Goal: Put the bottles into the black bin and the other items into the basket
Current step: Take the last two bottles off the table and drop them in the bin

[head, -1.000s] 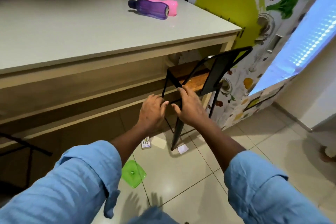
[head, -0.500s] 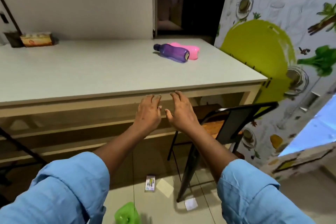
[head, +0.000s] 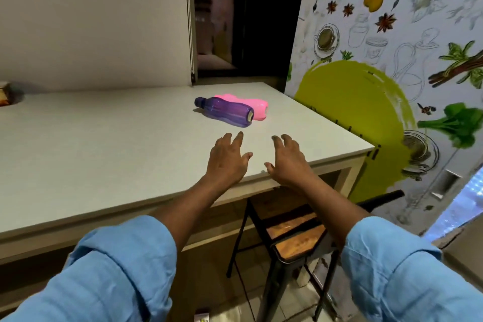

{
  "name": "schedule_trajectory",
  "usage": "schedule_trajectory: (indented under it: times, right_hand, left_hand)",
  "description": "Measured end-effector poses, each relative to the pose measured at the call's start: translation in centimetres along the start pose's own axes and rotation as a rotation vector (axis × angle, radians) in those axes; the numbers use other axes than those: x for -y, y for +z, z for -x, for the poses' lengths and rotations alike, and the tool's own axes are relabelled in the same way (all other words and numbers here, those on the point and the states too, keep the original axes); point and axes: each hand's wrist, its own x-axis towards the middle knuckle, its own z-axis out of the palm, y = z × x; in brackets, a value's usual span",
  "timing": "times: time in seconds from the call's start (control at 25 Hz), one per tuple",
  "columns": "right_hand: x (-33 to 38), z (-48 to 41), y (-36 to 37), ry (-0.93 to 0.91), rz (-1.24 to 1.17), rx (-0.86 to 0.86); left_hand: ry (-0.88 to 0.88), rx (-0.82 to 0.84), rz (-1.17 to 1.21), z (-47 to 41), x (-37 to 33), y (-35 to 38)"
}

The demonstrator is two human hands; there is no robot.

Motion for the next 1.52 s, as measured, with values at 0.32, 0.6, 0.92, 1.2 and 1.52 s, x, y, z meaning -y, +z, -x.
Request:
schedule_trajectory:
  times: [0.32, 0.6, 0.92, 1.2, 1.52]
  right_hand:
    - [-6.2, -12.7, 3.4, 0.045, 0.112, 0.044]
    - [-10.4, -24.3, 9.1, 0.012, -0.037, 0.064]
    - [-10.9, -30.8, 14.3, 0.052, -0.474, -0.013]
    - [-10.0, -34.0, 15.1, -0.192, -0.318, -0.112]
    - [-10.4, -35.5, 18.1, -0.254, -0.436, -0.173]
  left_hand:
    - [-0.129, 0.183, -0.004, -8.0, 0.8, 5.2]
    - [-0.177, 0.149, -0.097, -18.0, 1.2, 9.5]
    - [-0.149, 0.159, -0.24, -24.9, 0.7, 13.2]
    - [-0.259, 0.253, -0.432, -28.0, 0.4, 15.4]
    - [-0.349, 0.057, -0.438, -27.6, 1.5, 16.2]
